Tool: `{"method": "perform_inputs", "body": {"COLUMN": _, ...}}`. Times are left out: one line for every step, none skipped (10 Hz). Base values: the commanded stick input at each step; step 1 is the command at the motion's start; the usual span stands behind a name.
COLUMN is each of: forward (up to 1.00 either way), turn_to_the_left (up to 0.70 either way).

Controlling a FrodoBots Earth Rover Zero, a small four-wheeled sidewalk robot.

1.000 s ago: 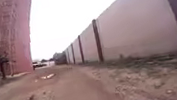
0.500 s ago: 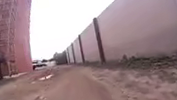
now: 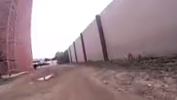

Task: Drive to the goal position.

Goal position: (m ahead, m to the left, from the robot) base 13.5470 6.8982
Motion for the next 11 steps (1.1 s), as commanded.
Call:
{"method": "perform_inputs", "body": {"forward": 0.70, "turn_to_the_left": 0.04}}
{"method": "perform_inputs", "body": {"forward": 0.70, "turn_to_the_left": 0.20}}
{"method": "perform_inputs", "body": {"forward": 0.70, "turn_to_the_left": 0.20}}
{"method": "perform_inputs", "body": {"forward": 0.70, "turn_to_the_left": 0.04}}
{"method": "perform_inputs", "body": {"forward": 0.70, "turn_to_the_left": 0.00}}
{"method": "perform_inputs", "body": {"forward": 0.70, "turn_to_the_left": 0.00}}
{"method": "perform_inputs", "body": {"forward": 0.70, "turn_to_the_left": 0.28}}
{"method": "perform_inputs", "body": {"forward": 0.70, "turn_to_the_left": 0.00}}
{"method": "perform_inputs", "body": {"forward": 0.70, "turn_to_the_left": 0.00}}
{"method": "perform_inputs", "body": {"forward": 0.70, "turn_to_the_left": 0.07}}
{"method": "perform_inputs", "body": {"forward": 0.70, "turn_to_the_left": 0.23}}
